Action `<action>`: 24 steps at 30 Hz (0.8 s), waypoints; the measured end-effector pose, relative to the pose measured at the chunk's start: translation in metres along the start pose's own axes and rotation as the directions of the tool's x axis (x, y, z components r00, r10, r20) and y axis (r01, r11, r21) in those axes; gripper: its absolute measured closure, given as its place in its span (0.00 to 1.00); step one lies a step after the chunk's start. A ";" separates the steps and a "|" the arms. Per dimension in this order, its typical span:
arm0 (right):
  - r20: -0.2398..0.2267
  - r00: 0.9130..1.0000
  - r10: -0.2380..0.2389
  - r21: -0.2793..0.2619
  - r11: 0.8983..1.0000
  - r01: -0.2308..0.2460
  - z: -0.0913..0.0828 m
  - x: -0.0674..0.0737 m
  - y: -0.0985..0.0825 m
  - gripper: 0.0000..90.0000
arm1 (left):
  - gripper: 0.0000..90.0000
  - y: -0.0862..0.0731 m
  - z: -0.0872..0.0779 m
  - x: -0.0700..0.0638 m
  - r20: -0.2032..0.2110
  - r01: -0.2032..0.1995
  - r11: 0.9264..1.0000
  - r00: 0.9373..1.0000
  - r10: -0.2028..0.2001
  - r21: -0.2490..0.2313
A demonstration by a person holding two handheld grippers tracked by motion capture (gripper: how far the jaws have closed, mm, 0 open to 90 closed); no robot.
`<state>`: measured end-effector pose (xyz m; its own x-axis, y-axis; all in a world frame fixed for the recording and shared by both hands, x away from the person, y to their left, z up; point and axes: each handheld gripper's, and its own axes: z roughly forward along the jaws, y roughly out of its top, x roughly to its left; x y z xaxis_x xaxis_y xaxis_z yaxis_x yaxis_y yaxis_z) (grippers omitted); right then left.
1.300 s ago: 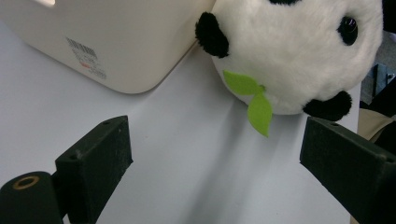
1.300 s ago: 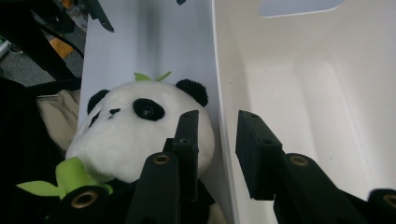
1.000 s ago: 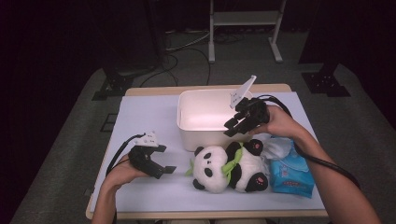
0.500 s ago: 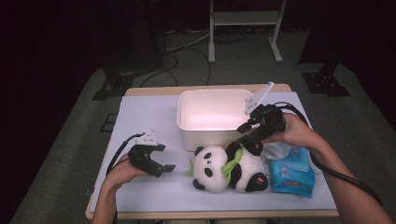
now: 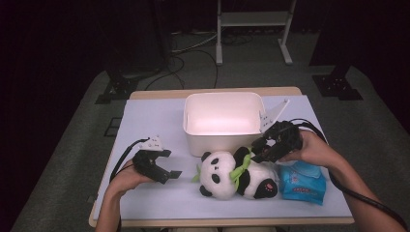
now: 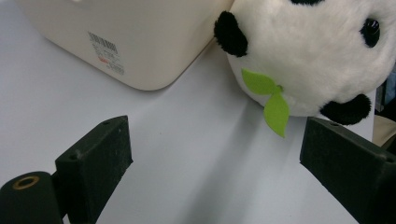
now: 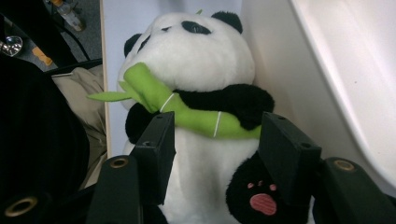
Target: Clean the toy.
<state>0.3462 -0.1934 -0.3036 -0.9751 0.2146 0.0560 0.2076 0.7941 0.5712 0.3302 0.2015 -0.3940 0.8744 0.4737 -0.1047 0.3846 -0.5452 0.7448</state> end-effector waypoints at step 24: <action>-0.069 0.994 -0.079 0.046 0.996 0.082 0.041 0.026 0.016 0.43 | 0.09 0.000 0.001 0.000 0.012 -0.008 1.000 1.000 0.008 0.011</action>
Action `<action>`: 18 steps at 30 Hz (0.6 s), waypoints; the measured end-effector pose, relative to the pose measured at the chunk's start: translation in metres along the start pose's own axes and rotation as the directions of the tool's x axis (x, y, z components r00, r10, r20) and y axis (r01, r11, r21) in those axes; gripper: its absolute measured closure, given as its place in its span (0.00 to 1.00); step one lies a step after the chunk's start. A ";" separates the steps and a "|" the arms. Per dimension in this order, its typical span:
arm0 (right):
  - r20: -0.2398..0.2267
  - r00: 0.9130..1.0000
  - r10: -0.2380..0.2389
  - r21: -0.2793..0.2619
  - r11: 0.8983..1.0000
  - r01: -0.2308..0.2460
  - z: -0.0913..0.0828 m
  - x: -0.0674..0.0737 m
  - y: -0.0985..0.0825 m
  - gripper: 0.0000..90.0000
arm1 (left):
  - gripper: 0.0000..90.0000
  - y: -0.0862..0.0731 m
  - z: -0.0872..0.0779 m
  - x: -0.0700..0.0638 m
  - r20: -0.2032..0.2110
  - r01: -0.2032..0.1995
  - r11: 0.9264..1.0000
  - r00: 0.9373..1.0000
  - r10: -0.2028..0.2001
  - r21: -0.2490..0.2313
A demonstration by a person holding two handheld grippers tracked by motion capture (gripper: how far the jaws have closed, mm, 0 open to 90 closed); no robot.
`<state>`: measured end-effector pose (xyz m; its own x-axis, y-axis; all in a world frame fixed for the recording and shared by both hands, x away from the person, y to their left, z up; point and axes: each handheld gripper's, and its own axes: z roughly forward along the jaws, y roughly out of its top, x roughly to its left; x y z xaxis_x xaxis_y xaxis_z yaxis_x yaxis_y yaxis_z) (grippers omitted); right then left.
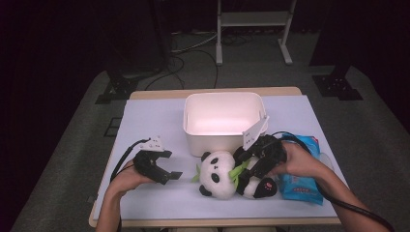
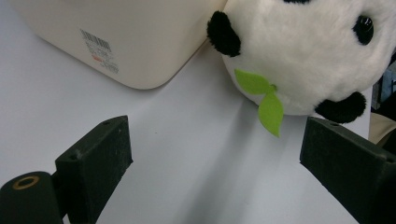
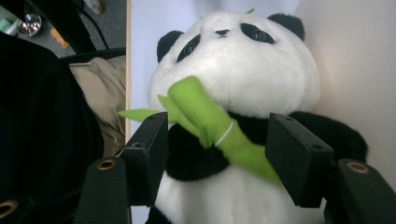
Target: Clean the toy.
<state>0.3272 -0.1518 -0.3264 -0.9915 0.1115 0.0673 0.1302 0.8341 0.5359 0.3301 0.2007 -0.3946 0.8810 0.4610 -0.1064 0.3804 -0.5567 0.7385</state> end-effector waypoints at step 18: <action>-0.008 1.000 0.005 0.055 0.998 -0.004 0.017 -0.009 0.007 0.69 | 0.09 -0.001 -0.002 0.001 -0.001 0.009 1.000 1.000 -0.009 -0.008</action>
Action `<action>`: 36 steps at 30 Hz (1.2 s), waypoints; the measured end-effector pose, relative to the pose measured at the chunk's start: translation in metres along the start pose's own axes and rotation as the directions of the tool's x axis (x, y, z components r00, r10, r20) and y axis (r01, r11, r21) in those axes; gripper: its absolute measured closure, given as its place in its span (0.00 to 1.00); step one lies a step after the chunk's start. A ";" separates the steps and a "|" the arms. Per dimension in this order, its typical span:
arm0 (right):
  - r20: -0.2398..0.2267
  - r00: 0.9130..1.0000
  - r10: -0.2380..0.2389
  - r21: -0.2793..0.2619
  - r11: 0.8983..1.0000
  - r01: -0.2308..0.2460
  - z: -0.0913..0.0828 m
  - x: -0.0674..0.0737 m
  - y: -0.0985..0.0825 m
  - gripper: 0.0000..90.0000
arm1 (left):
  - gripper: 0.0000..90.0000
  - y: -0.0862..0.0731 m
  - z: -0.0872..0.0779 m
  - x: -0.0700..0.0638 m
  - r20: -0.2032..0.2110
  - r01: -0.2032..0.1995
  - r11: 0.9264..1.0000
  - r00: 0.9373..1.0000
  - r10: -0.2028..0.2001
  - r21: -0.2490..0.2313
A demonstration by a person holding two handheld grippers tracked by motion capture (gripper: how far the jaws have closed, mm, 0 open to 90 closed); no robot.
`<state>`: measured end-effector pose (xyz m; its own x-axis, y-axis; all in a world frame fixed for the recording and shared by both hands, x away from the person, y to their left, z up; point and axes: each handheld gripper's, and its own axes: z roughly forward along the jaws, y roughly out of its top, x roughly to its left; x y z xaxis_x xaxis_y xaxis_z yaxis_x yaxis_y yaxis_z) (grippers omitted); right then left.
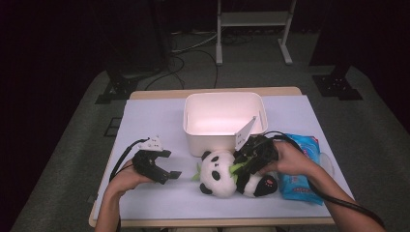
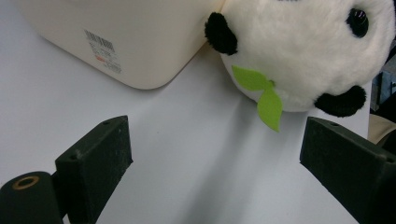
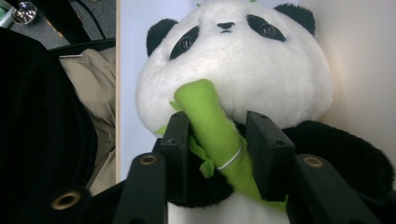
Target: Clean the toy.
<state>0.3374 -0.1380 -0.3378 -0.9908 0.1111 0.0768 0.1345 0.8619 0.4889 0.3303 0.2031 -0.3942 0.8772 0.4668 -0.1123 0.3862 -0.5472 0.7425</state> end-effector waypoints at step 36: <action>-0.028 0.998 -0.050 -0.020 0.999 0.050 -0.012 -0.002 0.015 0.80 | 0.09 -0.009 -0.001 0.008 0.004 0.042 0.999 0.999 -0.042 -0.006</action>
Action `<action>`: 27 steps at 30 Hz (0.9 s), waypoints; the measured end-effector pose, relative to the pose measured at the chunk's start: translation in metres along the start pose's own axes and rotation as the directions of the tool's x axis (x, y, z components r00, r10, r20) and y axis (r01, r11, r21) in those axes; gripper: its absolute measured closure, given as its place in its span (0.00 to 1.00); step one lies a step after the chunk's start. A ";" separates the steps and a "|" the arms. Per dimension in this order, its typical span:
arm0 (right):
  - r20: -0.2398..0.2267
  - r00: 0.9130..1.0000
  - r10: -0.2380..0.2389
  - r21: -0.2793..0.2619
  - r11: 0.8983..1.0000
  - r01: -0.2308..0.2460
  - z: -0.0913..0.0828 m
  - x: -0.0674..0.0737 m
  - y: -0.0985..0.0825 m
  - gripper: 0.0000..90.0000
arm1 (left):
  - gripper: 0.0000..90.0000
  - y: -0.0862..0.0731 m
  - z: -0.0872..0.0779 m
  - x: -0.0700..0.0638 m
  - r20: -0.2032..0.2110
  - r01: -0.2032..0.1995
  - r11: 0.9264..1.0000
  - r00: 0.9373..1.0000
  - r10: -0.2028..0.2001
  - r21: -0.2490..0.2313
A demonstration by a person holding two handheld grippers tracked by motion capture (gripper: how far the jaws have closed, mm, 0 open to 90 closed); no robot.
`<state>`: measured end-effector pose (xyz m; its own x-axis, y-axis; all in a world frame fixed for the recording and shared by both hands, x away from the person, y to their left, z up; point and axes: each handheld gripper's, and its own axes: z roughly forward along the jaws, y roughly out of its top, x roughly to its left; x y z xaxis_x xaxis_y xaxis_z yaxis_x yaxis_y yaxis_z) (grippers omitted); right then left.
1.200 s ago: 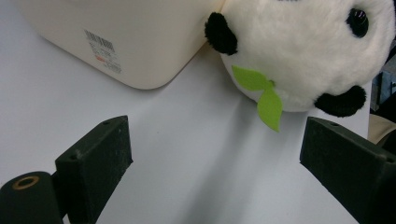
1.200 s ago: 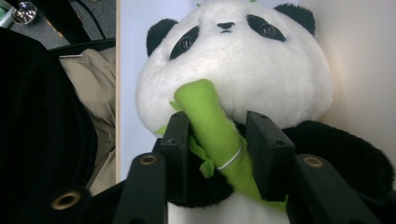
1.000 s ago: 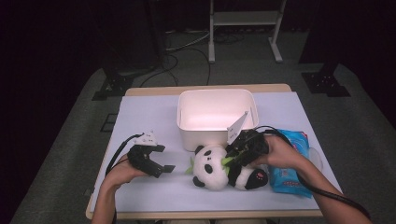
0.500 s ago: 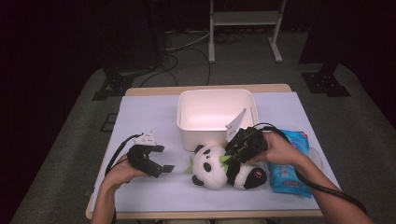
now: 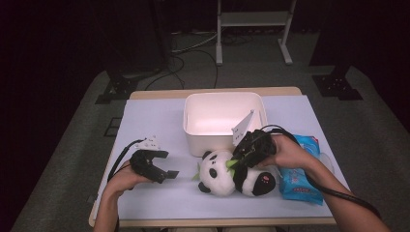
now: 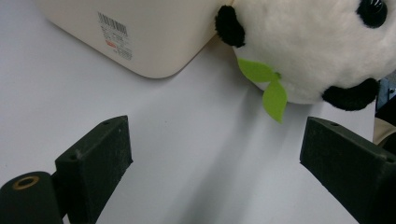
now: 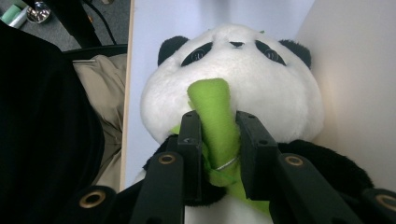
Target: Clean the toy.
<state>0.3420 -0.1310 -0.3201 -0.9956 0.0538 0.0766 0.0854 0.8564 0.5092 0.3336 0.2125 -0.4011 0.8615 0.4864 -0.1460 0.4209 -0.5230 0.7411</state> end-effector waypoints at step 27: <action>0.012 0.997 -0.072 -0.039 0.997 0.072 -0.029 0.014 0.021 0.81 | 0.06 -0.004 -0.002 0.004 -0.004 0.012 1.000 1.000 -0.012 0.000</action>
<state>0.3309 -0.1269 -0.2830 -0.9996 -0.0018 0.0298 0.0148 0.8375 0.5463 0.3352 0.2178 -0.4034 0.8551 0.4955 -0.1524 0.4315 -0.5173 0.7391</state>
